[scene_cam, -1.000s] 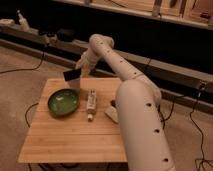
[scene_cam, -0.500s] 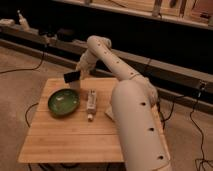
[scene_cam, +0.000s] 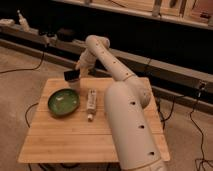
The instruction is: Place the eraser in the ceramic cup
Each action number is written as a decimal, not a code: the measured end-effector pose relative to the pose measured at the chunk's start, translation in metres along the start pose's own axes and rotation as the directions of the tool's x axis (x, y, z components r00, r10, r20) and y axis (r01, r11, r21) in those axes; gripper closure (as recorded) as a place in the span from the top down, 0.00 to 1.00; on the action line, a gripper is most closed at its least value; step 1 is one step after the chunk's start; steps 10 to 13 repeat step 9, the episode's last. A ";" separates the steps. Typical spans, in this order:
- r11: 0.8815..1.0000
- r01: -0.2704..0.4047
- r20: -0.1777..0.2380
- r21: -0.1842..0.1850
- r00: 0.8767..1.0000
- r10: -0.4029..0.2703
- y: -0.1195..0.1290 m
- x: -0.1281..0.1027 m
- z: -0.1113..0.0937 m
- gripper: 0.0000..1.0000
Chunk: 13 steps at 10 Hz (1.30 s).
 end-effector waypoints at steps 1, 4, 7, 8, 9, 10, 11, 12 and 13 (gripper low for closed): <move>1.000 0.003 0.007 0.009 1.000 -0.003 -0.004 -0.001 -0.005 0.80; 0.999 0.028 0.067 -0.020 0.997 -0.026 0.003 -0.014 -0.017 0.80; 0.996 0.050 0.114 -0.073 0.993 -0.041 0.016 -0.017 -0.025 0.80; 0.995 0.053 0.128 -0.087 0.991 -0.042 0.020 -0.016 -0.028 0.80; 0.995 0.053 0.128 -0.088 0.991 -0.041 0.020 -0.015 -0.028 0.80; 0.995 0.053 0.128 -0.088 0.991 -0.041 0.020 -0.015 -0.028 0.80; 0.995 0.053 0.128 -0.088 0.991 -0.041 0.020 -0.015 -0.028 0.80; 0.995 0.053 0.128 -0.088 0.991 -0.041 0.020 -0.015 -0.028 0.80; 0.995 0.053 0.128 -0.088 0.991 -0.041 0.020 -0.015 -0.028 0.80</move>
